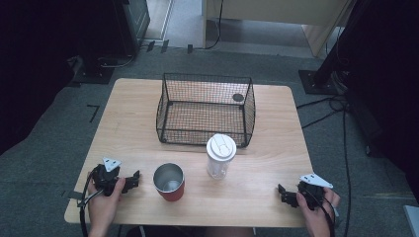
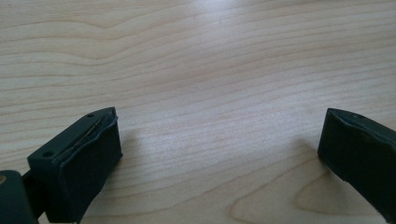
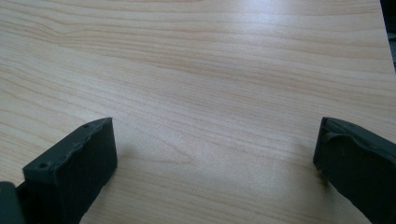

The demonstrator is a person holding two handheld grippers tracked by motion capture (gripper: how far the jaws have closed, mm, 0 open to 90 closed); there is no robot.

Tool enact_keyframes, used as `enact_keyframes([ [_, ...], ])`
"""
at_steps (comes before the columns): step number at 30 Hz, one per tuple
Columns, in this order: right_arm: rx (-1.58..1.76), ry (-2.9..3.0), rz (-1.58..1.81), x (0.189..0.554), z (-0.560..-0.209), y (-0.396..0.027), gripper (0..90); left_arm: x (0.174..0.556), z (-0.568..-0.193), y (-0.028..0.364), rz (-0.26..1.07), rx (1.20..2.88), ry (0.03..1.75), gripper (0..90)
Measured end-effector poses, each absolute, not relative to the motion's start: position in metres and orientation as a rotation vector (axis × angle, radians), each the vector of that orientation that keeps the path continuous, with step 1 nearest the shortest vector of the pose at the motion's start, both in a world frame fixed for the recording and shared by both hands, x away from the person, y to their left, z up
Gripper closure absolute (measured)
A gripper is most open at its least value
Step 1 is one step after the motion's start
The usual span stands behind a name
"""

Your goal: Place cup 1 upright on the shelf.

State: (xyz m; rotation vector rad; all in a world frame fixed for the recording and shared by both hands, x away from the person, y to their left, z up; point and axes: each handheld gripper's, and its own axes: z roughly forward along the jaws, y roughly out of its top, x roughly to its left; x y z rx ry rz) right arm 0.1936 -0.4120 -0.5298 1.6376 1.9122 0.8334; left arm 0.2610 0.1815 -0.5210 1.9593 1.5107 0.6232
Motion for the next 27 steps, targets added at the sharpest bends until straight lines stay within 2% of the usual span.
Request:
enact_keyframes([
  [8, 1.638, 1.912, 0.835, 0.194, -0.53, -0.412, 0.0, 0.253, -0.518, 0.19, 0.652, 1.93, 1.536, 0.0],
  [27, 1.682, 1.859, 0.813, 0.203, -0.53, -0.414, 0.0, 0.231, -0.474, 0.188, 0.619, 1.876, 1.382, 0.0],
])
